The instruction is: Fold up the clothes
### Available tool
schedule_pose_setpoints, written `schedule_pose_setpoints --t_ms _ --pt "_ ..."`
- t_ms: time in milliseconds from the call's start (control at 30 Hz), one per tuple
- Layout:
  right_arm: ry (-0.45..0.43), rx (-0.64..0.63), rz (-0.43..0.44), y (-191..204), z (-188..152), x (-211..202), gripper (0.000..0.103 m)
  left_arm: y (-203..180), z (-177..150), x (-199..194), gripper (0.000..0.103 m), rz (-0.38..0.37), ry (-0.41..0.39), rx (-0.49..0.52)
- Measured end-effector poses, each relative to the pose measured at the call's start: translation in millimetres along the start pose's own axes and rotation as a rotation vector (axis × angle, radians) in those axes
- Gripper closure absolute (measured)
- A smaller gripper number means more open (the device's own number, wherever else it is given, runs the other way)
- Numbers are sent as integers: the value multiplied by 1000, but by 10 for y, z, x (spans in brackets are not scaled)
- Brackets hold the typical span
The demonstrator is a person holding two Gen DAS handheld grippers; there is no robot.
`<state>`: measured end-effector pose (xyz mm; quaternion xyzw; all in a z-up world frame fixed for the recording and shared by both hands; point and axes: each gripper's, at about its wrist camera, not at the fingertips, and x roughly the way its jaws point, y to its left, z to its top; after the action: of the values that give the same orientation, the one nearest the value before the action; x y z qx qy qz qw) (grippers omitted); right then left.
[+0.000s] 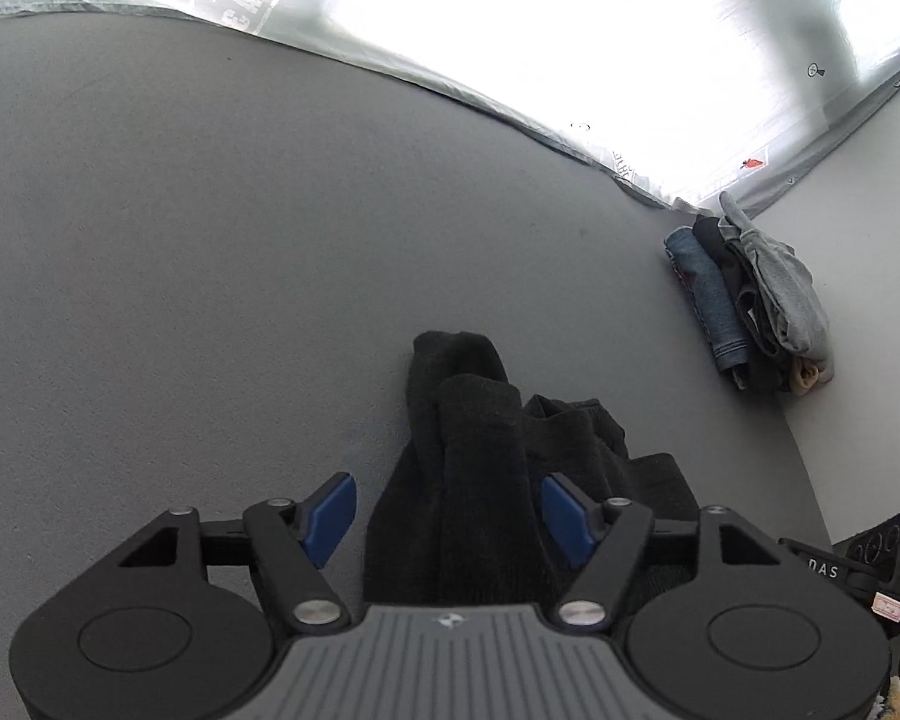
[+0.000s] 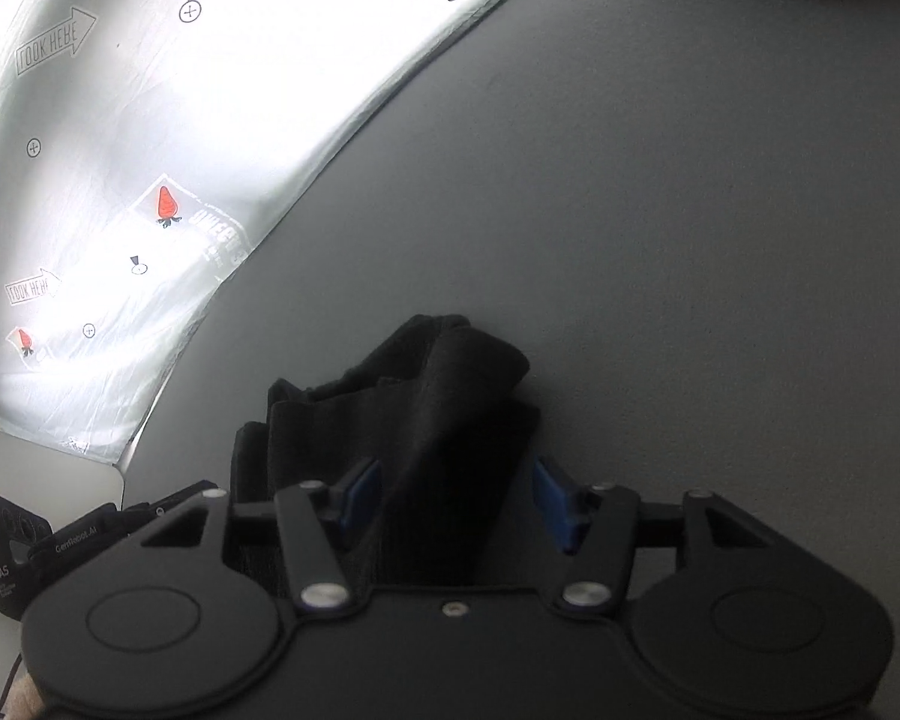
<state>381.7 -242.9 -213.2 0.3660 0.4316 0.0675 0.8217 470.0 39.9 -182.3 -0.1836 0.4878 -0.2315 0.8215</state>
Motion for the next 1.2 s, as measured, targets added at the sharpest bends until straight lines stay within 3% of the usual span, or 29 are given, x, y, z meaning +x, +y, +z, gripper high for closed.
schedule_pose_setpoints --t_ms 200,300,533,667,767,967,1033,1067,1100,1133,1200 --pt "29 -69 71 135 13 353 54 -117 -87 306 33 -59 71 52" --pt "52 -58 126 176 105 499 54 -138 -77 415 33 -94 52 59" --pt "92 -63 195 244 183 686 52 250 12 489 42 -238 67 -159" --pt "99 -99 179 347 162 718 52 231 46 394 43 -201 81 -124" --pt "102 -86 173 296 170 696 56 228 35 291 35 -96 64 -54" --pt "107 1 214 216 183 766 57 216 44 376 22 -177 85 28" --pt "116 17 228 240 182 805 57 254 74 428 27 -215 92 -9" --pt "121 14 233 268 176 827 57 297 71 487 44 -251 112 -65" --pt "128 4 236 315 168 858 57 339 67 545 48 -285 130 -119" --pt "128 -17 216 372 159 881 62 368 38 557 48 -296 111 -154" --pt "121 -46 187 453 147 883 71 395 -5 536 63 -273 99 -185"
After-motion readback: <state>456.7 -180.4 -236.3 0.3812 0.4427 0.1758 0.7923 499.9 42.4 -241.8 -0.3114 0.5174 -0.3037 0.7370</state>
